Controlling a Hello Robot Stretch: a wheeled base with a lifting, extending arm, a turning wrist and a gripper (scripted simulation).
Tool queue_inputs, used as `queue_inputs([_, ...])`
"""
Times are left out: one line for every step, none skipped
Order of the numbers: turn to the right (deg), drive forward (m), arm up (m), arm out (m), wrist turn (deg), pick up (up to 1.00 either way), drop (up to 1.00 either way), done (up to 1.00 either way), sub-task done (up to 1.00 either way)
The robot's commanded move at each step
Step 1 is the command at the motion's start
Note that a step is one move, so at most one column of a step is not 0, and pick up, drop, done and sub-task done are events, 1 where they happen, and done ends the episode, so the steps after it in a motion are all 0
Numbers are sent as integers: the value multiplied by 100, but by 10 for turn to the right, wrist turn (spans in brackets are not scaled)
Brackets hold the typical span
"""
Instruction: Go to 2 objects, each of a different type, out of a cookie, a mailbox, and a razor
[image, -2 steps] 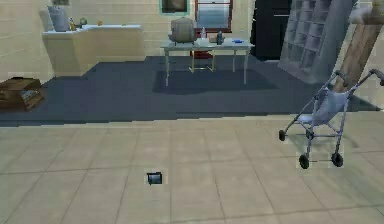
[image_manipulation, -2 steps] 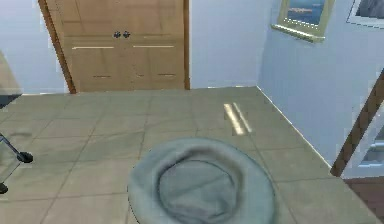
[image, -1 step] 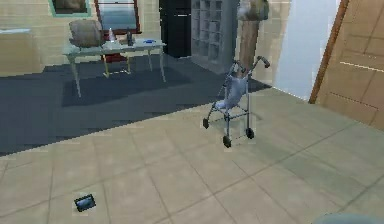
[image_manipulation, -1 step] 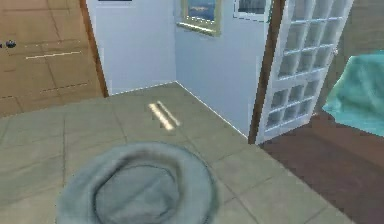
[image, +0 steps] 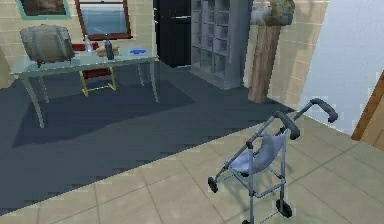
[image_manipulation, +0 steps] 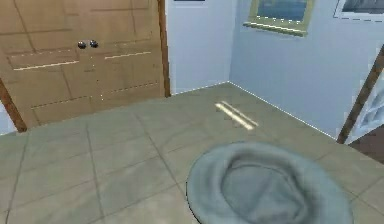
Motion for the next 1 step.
queue_inputs([0,20,0,0,0,0,0,0,0])
